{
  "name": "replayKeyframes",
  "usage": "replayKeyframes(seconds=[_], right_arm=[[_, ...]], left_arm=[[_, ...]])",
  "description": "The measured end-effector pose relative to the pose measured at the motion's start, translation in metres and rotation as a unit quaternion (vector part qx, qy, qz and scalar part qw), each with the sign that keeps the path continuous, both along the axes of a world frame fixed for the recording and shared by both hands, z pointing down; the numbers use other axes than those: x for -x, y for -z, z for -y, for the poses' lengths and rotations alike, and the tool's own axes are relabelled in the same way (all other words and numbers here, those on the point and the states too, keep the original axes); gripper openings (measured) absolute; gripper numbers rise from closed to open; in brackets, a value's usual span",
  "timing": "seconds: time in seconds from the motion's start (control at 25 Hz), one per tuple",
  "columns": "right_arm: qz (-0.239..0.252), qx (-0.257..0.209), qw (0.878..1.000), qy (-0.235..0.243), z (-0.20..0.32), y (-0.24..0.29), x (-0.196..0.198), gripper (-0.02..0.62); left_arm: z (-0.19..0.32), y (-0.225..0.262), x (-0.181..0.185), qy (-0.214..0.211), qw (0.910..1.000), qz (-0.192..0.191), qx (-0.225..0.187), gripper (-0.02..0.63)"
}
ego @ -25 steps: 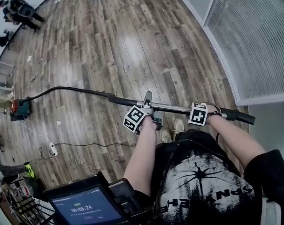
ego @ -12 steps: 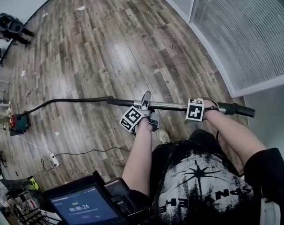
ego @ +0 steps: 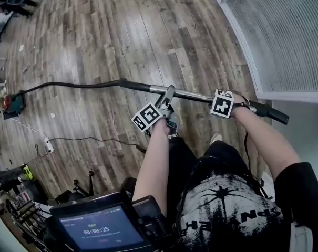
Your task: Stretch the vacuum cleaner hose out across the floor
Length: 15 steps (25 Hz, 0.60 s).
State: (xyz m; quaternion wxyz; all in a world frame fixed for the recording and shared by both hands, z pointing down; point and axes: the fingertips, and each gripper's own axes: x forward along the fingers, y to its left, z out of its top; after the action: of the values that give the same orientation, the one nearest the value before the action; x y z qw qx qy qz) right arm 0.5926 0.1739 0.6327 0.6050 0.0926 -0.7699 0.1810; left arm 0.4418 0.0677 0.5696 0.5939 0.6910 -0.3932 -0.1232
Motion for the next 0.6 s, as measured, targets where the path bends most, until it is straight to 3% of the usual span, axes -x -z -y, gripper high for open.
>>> replayKeyframes(seconds=[0.12,0.48,0.6], right_arm=[[-0.014,0.002,1.000,-0.003,-0.004,-0.028,-0.021,0.081],[-0.007,0.035,0.999,-0.015,-0.011,-0.139,-0.060,0.081],[-0.009,0.038,0.999,-0.007,-0.014,-0.193,-0.073,0.081]], left_arm=[[-0.021,-0.023,-0.012,-0.015,0.9999,0.003,0.005,0.259],[-0.030,-0.094,-0.017,-0.053,0.9978,0.028,-0.028,0.014],[-0.025,-0.129,-0.028,-0.082,0.9947,0.042,-0.045,0.000]])
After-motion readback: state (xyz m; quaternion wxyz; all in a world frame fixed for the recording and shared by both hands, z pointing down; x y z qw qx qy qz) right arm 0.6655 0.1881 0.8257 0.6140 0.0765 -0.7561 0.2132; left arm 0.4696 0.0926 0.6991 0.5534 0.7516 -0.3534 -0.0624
